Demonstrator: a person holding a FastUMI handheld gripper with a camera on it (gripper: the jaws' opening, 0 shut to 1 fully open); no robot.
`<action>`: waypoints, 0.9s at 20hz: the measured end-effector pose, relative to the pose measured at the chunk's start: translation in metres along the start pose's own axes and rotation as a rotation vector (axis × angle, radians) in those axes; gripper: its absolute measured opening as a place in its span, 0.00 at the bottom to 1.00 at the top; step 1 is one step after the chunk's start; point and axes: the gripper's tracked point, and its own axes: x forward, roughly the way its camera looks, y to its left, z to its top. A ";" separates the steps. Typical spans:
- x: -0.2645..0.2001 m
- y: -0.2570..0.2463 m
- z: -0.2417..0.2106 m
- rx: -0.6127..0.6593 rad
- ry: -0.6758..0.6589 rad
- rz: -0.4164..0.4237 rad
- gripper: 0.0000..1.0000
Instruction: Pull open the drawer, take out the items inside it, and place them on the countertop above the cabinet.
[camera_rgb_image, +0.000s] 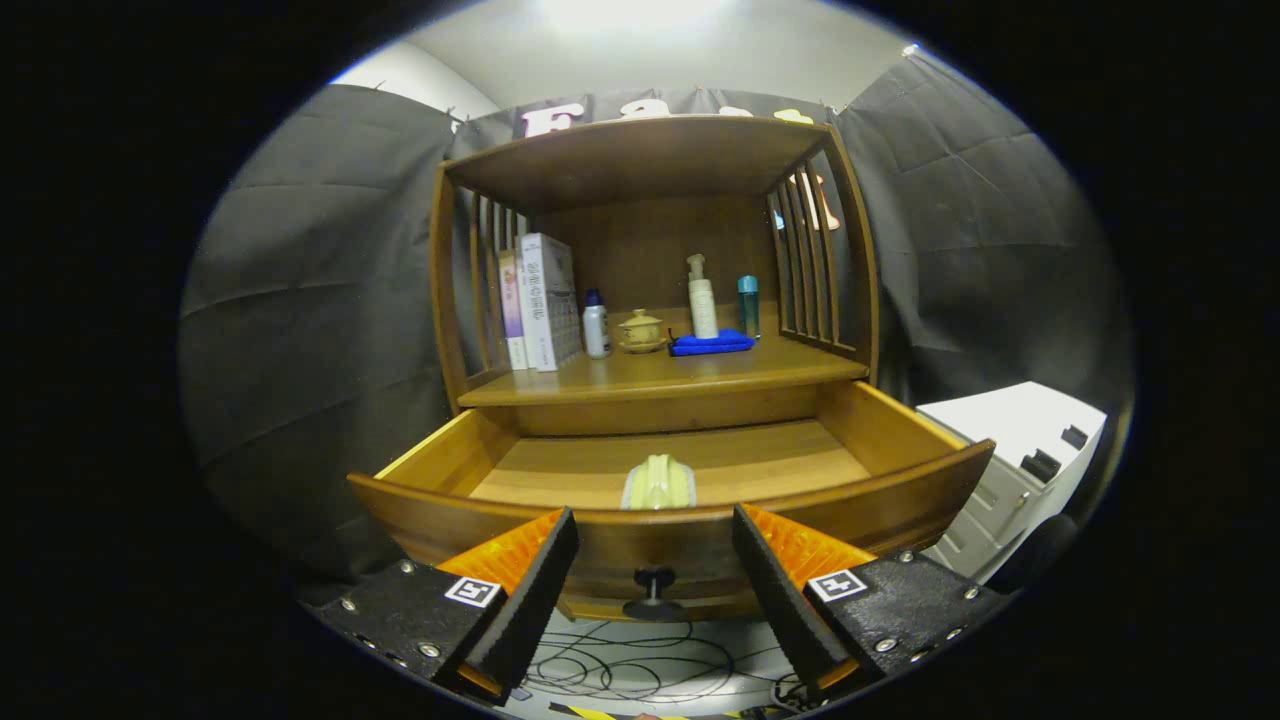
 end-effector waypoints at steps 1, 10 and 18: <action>0.008 -0.006 0.009 -0.004 0.023 -0.033 0.96; 0.081 -0.007 0.051 0.031 0.186 -0.142 0.96; 0.139 0.003 0.026 0.047 0.392 -0.162 0.96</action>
